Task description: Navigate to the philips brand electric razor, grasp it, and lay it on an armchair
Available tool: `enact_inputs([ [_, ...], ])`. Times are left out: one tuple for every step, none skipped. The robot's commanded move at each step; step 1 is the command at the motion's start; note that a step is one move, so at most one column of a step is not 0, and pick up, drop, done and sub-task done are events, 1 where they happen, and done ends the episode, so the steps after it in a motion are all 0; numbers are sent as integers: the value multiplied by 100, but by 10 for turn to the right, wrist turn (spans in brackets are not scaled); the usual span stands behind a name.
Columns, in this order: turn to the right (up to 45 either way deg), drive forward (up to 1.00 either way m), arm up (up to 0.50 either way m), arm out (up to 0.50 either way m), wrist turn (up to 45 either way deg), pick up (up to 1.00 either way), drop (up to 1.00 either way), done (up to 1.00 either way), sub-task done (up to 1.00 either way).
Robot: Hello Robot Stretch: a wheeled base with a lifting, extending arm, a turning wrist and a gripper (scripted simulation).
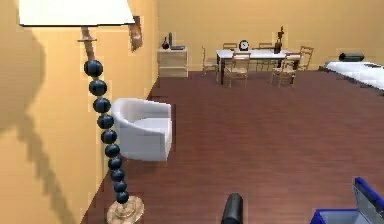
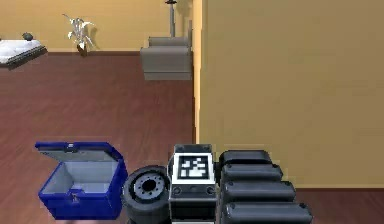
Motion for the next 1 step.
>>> enact_inputs([
  [30, 0, 0, 0, 0, 0, 0, 0, 0],
])
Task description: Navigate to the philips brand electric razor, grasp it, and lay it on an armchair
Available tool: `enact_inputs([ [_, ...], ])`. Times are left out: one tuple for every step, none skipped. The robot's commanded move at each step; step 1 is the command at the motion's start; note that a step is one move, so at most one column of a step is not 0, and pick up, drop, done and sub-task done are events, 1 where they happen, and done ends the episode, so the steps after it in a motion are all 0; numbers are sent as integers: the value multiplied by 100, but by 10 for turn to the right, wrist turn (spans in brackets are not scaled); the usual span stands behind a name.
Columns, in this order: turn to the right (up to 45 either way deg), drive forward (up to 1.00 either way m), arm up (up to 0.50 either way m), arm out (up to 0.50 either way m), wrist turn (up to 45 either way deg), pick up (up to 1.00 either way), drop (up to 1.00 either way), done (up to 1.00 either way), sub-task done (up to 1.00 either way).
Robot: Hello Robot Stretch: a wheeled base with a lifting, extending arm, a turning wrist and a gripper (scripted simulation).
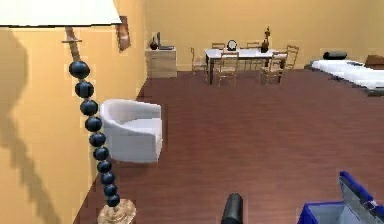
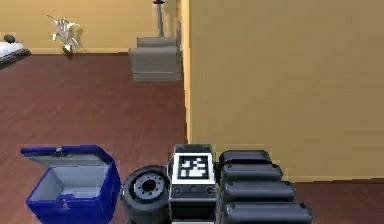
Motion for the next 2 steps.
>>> enact_inputs([
  [0, 100, 0, 0, 0, 0, 0, 0, 0],
  [60, 0, 0, 0, 0, 0, 0, 0, 0],
])
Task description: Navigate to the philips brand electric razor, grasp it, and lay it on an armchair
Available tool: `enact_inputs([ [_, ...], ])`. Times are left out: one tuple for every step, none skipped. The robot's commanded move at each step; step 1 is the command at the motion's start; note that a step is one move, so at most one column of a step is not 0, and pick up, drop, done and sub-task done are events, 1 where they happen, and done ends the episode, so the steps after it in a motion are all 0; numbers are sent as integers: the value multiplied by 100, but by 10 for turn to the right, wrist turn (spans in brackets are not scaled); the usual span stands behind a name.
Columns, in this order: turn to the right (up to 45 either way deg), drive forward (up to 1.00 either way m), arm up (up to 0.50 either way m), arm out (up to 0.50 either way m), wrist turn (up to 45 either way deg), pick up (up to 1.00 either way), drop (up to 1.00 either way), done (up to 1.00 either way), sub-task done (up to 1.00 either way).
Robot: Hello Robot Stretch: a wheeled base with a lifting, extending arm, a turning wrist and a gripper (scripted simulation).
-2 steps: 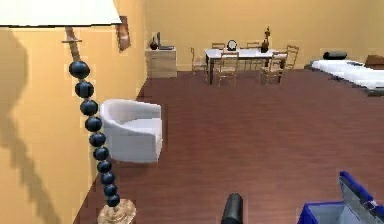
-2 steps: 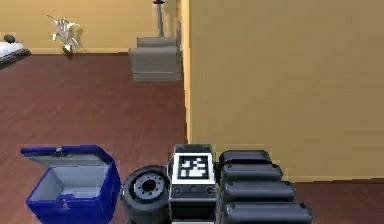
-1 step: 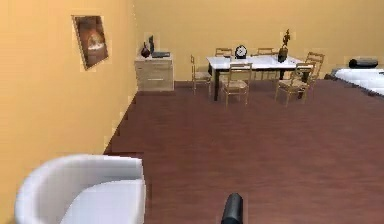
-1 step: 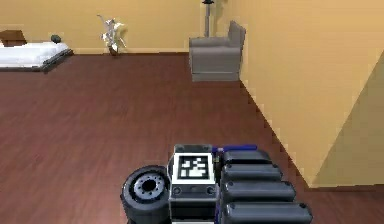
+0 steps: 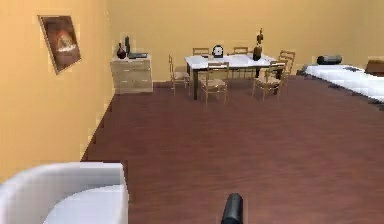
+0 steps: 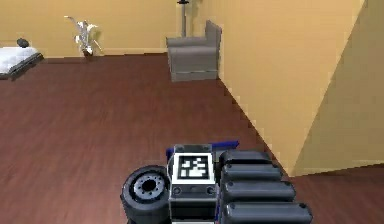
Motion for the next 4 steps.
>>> enact_inputs([
  [0, 50, 0, 0, 0, 0, 0, 0, 0],
  [0, 50, 0, 0, 0, 0, 0, 0, 0],
  [450, 0, 0, 0, 0, 0, 0, 0, 0],
  [330, 0, 0, 0, 0, 0, 0, 0, 0],
])
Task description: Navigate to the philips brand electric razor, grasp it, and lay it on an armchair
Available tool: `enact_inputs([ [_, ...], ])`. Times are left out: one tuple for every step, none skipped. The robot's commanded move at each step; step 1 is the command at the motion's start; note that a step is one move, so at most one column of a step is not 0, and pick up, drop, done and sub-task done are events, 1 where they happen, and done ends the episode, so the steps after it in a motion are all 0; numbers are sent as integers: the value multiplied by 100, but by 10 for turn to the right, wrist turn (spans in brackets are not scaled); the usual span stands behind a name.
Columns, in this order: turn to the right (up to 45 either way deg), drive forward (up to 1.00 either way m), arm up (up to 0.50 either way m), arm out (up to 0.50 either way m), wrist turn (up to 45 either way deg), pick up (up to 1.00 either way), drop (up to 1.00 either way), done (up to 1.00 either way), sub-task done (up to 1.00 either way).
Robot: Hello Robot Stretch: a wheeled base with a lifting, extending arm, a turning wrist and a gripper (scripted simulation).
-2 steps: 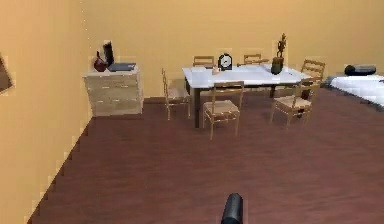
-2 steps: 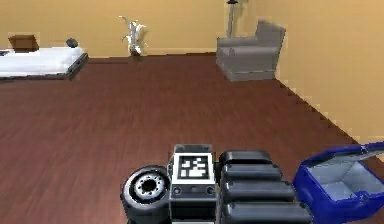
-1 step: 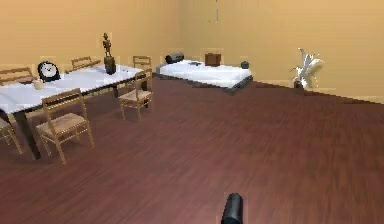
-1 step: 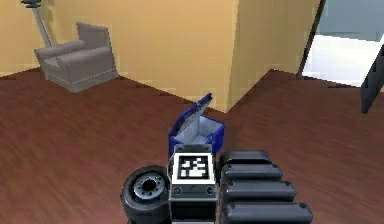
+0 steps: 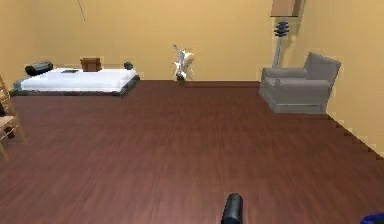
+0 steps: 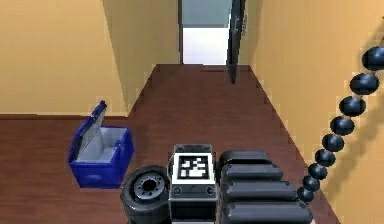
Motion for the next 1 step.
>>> enact_inputs([
  [0, 5, 0, 0, 0, 0, 0, 0, 0],
])
